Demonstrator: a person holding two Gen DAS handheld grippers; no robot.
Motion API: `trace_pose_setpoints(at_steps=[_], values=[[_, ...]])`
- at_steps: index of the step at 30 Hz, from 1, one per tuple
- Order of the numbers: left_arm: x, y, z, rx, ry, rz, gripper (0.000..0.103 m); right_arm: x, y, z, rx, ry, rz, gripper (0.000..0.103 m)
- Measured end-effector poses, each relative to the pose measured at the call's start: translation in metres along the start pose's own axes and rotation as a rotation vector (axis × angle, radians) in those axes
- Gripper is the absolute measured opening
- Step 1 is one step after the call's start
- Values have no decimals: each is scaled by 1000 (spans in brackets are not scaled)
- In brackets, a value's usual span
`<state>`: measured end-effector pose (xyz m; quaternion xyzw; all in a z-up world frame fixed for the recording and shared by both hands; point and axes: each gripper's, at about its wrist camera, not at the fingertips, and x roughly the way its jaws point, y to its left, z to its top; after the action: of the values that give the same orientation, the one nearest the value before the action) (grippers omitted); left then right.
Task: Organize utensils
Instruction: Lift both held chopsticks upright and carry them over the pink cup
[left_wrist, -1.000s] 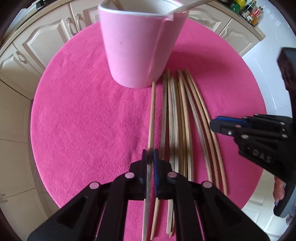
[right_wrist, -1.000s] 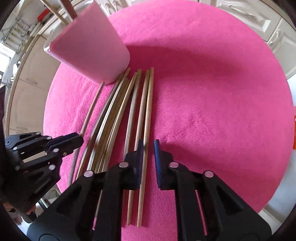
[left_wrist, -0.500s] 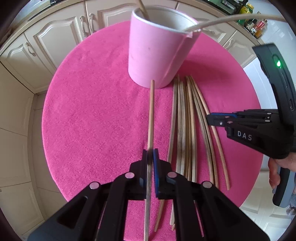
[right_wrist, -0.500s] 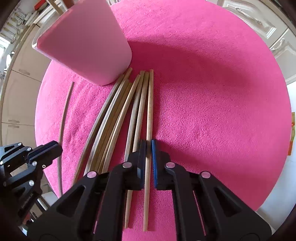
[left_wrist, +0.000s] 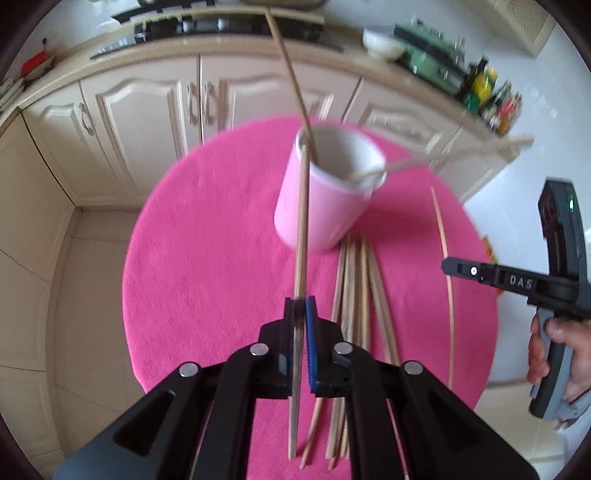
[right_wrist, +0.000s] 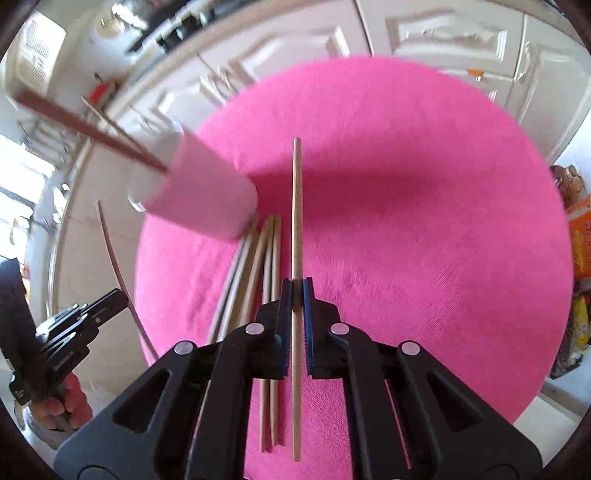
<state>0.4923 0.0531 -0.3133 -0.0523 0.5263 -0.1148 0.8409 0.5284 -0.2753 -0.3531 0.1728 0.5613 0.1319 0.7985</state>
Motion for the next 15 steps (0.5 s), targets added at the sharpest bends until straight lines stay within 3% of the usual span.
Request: trace_pose_setpoints(at_steps=[10,15], values=[[-59,-14,53,0,-231,-48,0,-76,21,47,-5,-331,58,6],[-33,-14,67,9,-150,-41,0,-75,28,64,-13,-316,51,6]])
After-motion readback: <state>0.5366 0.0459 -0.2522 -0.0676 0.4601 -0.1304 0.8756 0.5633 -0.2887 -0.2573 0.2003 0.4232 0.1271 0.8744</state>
